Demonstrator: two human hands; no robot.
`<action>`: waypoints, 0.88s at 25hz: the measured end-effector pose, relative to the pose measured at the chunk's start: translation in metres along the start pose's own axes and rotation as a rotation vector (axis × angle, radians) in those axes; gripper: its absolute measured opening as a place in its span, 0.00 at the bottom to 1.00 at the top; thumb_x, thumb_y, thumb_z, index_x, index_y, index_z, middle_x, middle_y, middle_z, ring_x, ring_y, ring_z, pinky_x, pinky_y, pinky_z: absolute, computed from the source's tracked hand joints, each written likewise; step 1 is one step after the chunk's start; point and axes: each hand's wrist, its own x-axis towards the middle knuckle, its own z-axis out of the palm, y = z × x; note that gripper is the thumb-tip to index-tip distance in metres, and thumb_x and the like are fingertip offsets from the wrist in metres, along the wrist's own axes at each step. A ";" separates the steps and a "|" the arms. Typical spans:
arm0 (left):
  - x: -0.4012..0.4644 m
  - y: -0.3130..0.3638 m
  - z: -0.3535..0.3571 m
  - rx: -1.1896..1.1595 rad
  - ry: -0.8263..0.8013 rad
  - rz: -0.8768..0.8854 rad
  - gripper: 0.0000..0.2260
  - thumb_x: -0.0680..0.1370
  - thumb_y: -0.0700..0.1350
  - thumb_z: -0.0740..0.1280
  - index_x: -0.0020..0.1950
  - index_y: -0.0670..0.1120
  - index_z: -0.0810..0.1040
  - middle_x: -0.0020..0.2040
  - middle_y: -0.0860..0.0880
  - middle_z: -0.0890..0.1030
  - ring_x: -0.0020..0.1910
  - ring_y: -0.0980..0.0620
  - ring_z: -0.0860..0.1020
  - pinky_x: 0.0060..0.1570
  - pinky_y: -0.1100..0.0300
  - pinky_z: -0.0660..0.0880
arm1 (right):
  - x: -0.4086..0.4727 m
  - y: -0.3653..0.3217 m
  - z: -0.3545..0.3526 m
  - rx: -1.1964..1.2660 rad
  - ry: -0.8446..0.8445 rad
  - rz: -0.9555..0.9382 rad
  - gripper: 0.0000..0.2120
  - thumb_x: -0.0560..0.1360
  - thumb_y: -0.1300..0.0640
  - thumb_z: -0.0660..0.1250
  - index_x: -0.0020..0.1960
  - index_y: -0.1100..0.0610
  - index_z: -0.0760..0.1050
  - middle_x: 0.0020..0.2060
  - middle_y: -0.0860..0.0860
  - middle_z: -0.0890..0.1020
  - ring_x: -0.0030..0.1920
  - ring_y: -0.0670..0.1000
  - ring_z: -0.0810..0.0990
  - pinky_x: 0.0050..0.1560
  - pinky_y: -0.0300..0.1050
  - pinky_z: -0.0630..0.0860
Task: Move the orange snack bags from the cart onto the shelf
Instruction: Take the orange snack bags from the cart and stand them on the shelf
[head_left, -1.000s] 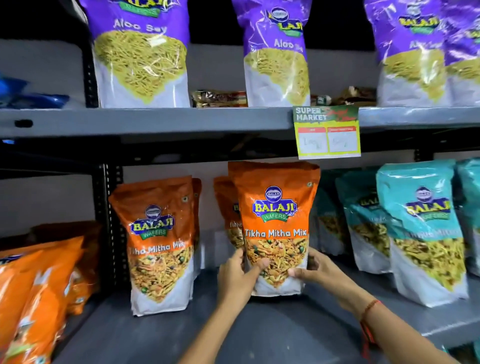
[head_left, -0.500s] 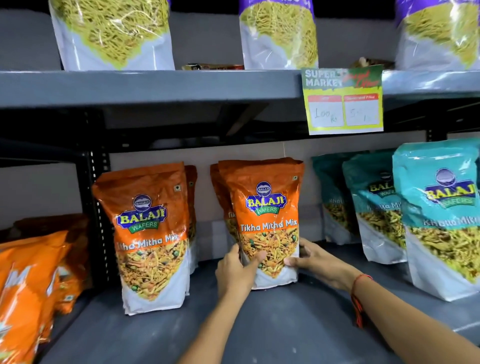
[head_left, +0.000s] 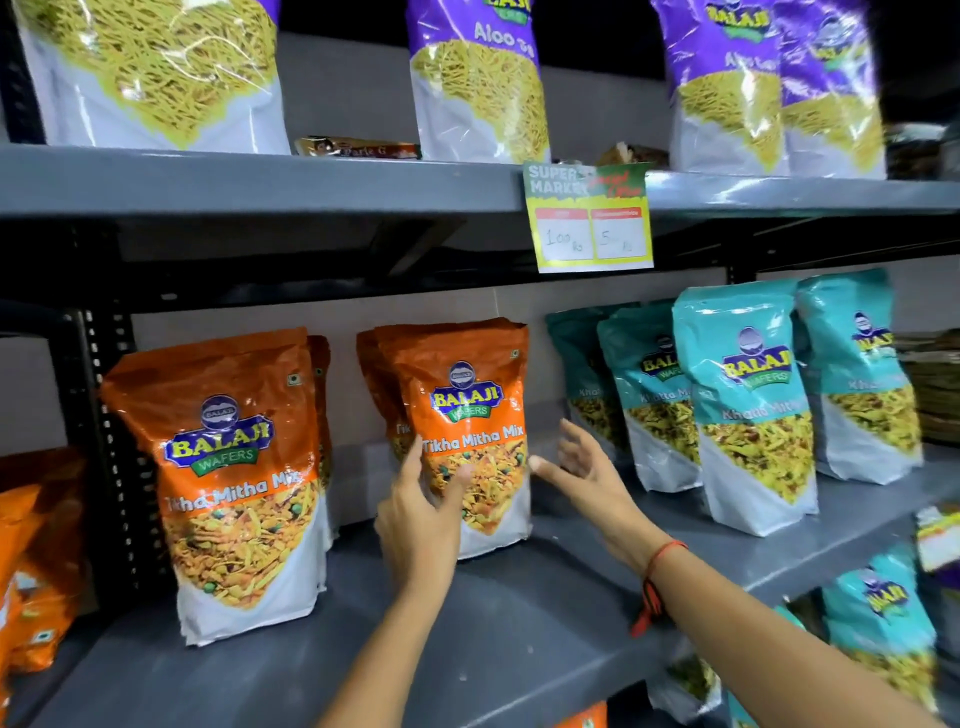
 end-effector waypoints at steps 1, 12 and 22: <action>-0.006 0.013 0.004 -0.089 0.006 0.033 0.30 0.70 0.59 0.72 0.69 0.50 0.72 0.63 0.45 0.81 0.62 0.45 0.79 0.60 0.49 0.76 | -0.011 -0.009 -0.004 0.014 0.083 -0.045 0.41 0.68 0.47 0.77 0.75 0.48 0.63 0.74 0.52 0.68 0.74 0.51 0.67 0.71 0.48 0.68; -0.139 0.181 0.114 -0.944 -0.569 -0.058 0.26 0.73 0.42 0.72 0.70 0.40 0.70 0.66 0.42 0.76 0.65 0.50 0.76 0.65 0.60 0.73 | -0.166 -0.118 -0.122 0.040 0.709 -0.365 0.28 0.75 0.58 0.73 0.72 0.50 0.67 0.67 0.51 0.74 0.66 0.45 0.75 0.63 0.40 0.74; -0.439 0.199 0.225 -0.795 -1.467 -0.125 0.27 0.69 0.45 0.76 0.67 0.49 0.74 0.56 0.50 0.79 0.55 0.53 0.78 0.58 0.56 0.75 | -0.419 -0.060 -0.304 -0.197 1.174 0.036 0.25 0.74 0.59 0.73 0.69 0.51 0.71 0.65 0.52 0.77 0.63 0.46 0.78 0.59 0.40 0.76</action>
